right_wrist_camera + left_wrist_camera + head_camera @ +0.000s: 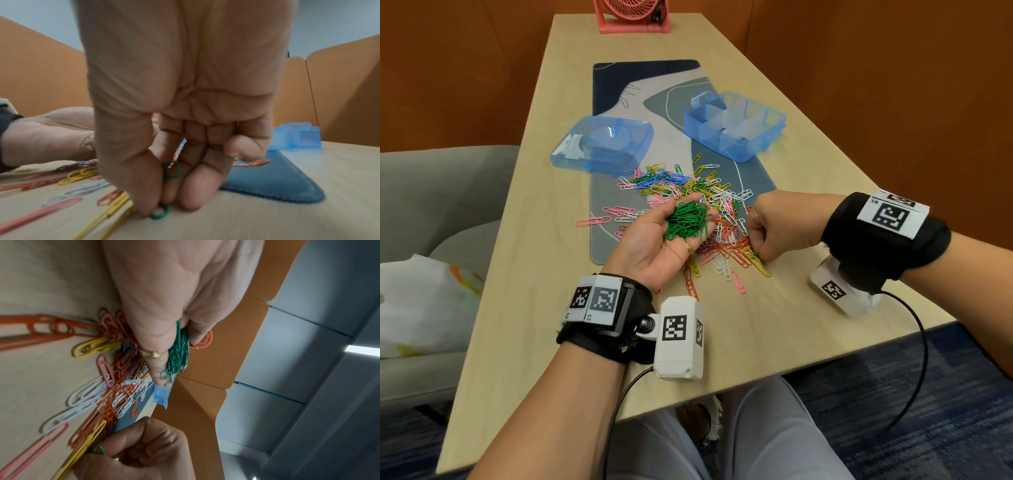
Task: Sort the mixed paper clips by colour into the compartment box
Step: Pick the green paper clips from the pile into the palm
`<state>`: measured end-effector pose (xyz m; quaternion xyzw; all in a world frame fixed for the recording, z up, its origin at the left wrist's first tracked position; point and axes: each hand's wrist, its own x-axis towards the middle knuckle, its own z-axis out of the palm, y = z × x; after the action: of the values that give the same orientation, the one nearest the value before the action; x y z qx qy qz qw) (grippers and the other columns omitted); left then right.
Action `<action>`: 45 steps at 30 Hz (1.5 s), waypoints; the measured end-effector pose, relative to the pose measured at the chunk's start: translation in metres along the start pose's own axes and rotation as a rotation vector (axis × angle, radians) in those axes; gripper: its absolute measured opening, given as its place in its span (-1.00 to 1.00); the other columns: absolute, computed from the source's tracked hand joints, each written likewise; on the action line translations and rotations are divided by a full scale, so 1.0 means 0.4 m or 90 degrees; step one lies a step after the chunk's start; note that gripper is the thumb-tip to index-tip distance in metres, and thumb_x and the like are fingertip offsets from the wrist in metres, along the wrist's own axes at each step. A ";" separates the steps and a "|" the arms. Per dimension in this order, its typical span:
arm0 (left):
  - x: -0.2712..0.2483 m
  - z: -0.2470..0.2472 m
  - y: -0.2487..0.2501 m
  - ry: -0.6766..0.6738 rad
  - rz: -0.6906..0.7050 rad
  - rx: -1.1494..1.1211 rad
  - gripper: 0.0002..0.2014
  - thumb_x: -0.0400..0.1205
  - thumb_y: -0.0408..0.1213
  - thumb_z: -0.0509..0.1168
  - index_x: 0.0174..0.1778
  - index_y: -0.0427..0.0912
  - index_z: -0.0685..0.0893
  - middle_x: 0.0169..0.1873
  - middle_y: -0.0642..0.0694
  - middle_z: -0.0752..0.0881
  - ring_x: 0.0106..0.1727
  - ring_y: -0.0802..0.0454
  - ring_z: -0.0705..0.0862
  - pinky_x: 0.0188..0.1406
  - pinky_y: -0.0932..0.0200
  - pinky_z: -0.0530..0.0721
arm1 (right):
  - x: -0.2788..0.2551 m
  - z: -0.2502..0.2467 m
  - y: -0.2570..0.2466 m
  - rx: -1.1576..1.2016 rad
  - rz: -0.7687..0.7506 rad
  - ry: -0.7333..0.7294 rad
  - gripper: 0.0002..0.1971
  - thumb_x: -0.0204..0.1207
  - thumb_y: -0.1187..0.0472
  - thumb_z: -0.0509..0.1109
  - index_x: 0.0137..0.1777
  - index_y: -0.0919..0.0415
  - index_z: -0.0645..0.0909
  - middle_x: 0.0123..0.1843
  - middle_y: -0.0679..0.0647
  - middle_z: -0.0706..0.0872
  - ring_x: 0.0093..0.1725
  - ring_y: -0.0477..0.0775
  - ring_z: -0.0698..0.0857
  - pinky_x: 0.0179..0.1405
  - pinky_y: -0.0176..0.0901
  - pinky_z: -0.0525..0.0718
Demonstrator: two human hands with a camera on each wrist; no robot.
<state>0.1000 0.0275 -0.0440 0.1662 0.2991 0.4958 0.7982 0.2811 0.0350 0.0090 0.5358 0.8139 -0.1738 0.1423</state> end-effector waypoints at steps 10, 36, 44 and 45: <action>0.000 -0.002 0.000 0.003 0.002 -0.002 -0.61 0.78 -0.24 -0.08 0.09 -0.40 0.59 -0.04 -0.37 0.66 0.03 -0.23 0.67 -0.04 -0.01 0.72 | -0.002 0.008 -0.003 0.014 0.014 -0.006 -0.75 0.34 0.34 0.47 -0.43 0.06 0.52 -0.43 -0.06 0.56 -0.42 -0.09 0.47 -0.47 -0.30 0.43; 0.010 -0.004 0.001 0.015 -0.007 -0.055 -0.63 0.77 -0.23 -0.05 0.04 -0.40 0.59 -0.08 -0.35 0.68 0.00 -0.25 0.67 -0.15 -0.08 0.74 | 0.047 -0.103 -0.039 0.111 -0.028 0.232 -0.92 0.43 0.34 0.47 -0.14 0.20 0.78 -0.47 -0.20 0.62 -0.57 -0.40 0.57 -0.53 -0.57 0.47; 0.009 -0.015 0.014 0.032 0.037 -0.054 -0.67 0.76 -0.30 -0.02 -0.02 -0.39 0.62 -0.21 -0.37 0.74 -0.22 -0.20 0.78 -0.13 -0.02 0.75 | 0.052 -0.027 0.031 0.060 0.108 0.043 -0.77 0.40 0.14 0.54 -0.43 0.12 0.63 -0.56 -0.01 0.63 -0.50 0.00 0.55 -0.42 -0.27 0.49; 0.010 -0.017 0.015 0.035 0.040 -0.055 -0.67 0.76 -0.30 -0.02 -0.01 -0.39 0.62 -0.21 -0.37 0.75 -0.23 -0.21 0.79 -0.12 -0.03 0.74 | 0.055 -0.023 0.033 0.066 0.112 0.037 -0.77 0.40 0.15 0.54 -0.43 0.12 0.62 -0.57 -0.03 0.61 -0.49 0.00 0.55 -0.40 -0.26 0.50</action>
<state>0.0928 0.0335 -0.0472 0.1269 0.2941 0.5374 0.7801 0.2844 0.0622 0.0065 0.6167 0.7574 -0.1871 0.1051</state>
